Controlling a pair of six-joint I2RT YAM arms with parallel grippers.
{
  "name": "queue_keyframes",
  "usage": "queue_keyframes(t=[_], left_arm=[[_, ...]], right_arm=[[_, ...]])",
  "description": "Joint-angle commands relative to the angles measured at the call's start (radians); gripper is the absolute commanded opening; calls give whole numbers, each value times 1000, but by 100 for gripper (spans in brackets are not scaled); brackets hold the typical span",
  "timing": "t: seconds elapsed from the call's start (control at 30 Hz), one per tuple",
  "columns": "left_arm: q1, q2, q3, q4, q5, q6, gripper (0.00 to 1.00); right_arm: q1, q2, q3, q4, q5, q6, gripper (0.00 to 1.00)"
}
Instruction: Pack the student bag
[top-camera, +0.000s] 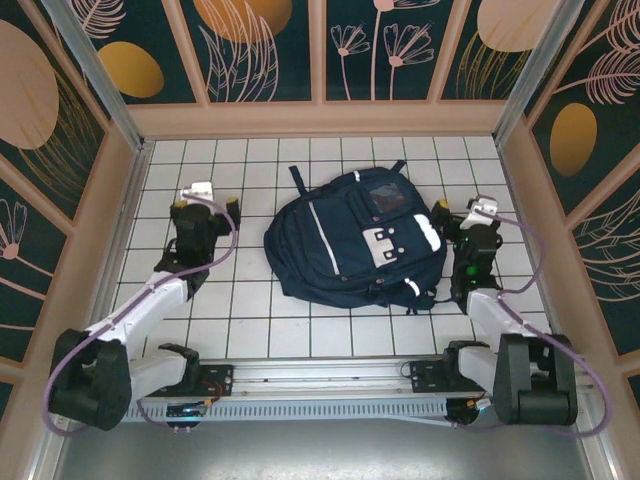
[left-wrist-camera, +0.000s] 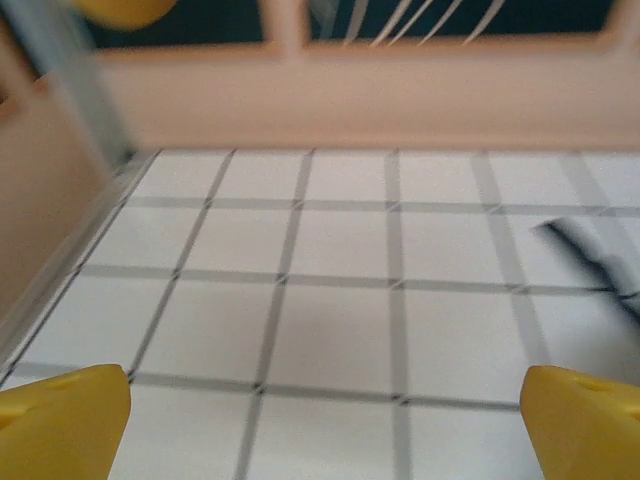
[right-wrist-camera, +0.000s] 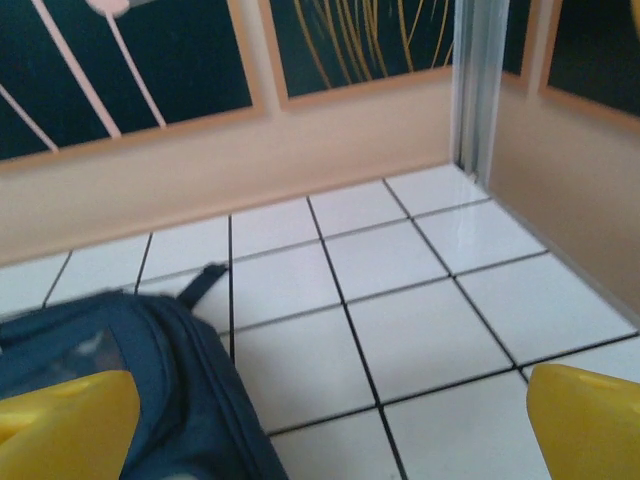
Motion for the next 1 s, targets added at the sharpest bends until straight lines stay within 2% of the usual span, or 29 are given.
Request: queue_keyframes(t=[0.0, 0.07, 0.13, 0.2, 0.33, 0.43, 0.5, 0.53, 0.57, 0.63, 0.83, 0.97], left_arm=[[71, 30, -104, 271, -40, 8, 99], [82, 60, -174, 371, -69, 28, 99], [94, 97, -227, 472, -83, 40, 99], [123, 132, -277, 591, -13, 44, 99], [170, 181, -307, 767, 92, 42, 99], [181, 263, -293, 842, 157, 85, 99], [209, 335, -300, 929, 164, 57, 99], [232, 349, -301, 926, 209, 42, 99], [237, 376, -315, 991, 226, 45, 99], [240, 361, -306, 944, 250, 52, 99], [281, 371, -297, 942, 341, 26, 99], [283, 363, -285, 913, 332, 26, 99]], right_arm=[[-29, 91, -57, 255, -26, -7, 99], [-58, 161, -71, 334, -107, 14, 99], [-63, 235, -56, 364, -109, 3, 99], [-71, 306, -57, 418, -140, 10, 99], [-47, 444, -98, 614, -124, -15, 99], [-33, 441, -102, 618, -57, -10, 99], [-29, 442, -106, 625, -46, -9, 99], [-28, 441, -105, 620, -43, -10, 99], [-27, 442, -104, 621, -43, -11, 99], [-28, 442, -105, 620, -44, -11, 99], [-16, 442, -95, 605, -28, -24, 99], [-9, 443, -94, 603, -25, -29, 99]])
